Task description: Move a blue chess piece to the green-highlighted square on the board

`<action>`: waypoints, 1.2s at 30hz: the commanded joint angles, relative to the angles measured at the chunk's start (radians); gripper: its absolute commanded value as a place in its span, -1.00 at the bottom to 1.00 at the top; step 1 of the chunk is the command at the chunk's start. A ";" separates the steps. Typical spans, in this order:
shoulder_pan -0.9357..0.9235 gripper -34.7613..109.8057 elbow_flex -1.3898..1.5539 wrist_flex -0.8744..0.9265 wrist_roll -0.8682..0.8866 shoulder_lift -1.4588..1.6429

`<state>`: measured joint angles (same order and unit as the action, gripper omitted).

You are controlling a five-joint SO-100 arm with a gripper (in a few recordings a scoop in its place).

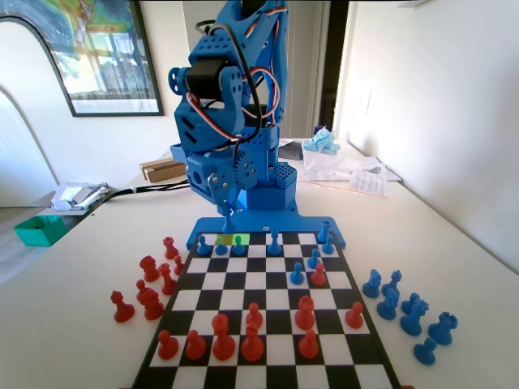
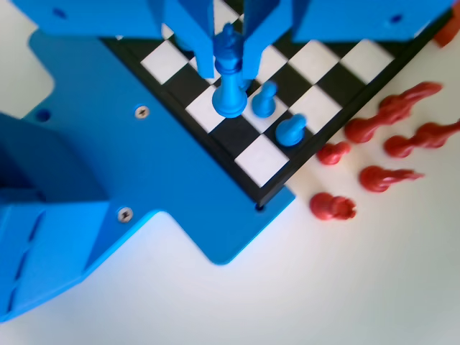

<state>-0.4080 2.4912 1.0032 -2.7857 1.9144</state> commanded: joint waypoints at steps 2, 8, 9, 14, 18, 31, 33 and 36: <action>0.005 -0.51 0.063 -0.078 0.005 0.015; 0.038 -0.51 0.130 -0.140 0.032 0.015; 0.041 -0.51 0.133 -0.144 0.035 0.015; 0.057 -0.51 0.141 -0.155 0.055 0.015; 0.058 -0.51 0.143 -0.163 0.057 0.014; 0.066 -0.30 0.193 -0.241 0.072 0.014; 0.067 -0.28 0.199 -0.255 0.075 0.014; 0.069 -0.26 0.195 -0.256 0.075 0.014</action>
<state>-0.3329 2.6937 0.7424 -2.7090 1.9144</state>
